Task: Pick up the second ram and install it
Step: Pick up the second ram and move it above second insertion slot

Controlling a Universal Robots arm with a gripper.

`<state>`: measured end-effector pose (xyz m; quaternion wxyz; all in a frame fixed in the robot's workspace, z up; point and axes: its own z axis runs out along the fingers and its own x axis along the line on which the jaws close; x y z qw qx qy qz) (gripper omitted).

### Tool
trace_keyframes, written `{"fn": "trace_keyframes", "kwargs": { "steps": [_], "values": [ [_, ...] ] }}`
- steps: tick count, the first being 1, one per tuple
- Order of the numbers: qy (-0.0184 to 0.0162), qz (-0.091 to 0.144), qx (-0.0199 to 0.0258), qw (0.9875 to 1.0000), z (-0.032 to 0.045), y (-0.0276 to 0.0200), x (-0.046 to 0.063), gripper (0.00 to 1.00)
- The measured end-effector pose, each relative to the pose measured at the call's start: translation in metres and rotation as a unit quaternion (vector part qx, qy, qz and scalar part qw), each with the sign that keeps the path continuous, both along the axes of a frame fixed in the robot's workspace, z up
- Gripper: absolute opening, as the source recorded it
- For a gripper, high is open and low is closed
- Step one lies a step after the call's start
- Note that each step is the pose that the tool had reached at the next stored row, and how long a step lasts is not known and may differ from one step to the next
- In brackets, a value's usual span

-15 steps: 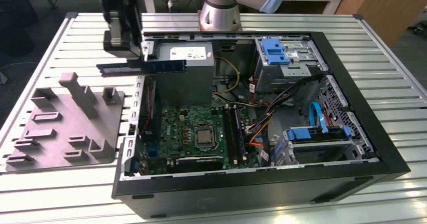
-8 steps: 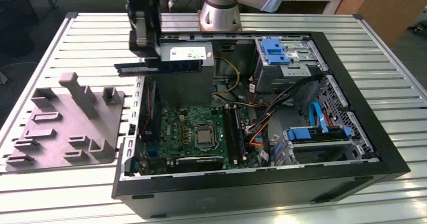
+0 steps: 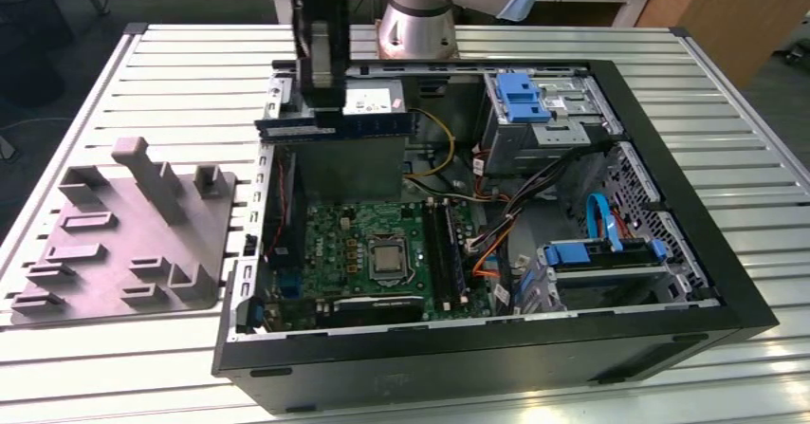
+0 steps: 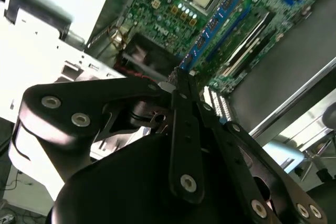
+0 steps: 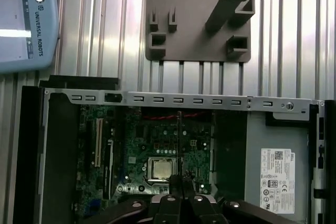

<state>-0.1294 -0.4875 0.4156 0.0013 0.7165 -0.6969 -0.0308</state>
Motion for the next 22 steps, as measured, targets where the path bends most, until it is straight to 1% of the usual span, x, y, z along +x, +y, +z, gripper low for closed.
{"fn": "trace_keyframes", "kwargs": {
  "steps": [5,9,15,19,22],
  "values": [
    [0.0000,0.000,0.0000,1.0000,-0.0002,0.0000,0.019,0.11],
    [0.0000,0.000,0.0001,1.0000,-0.0017,0.0000,0.029,0.11],
    [0.0000,0.000,0.0000,1.0000,-0.0069,0.0000,0.039,0.11],
    [-0.0001,0.000,0.0001,1.0000,-0.0103,-0.0001,0.047,0.11],
    [0.0000,0.000,0.0000,1.0000,-0.0140,0.0000,0.051,0.11]
  ]
}}
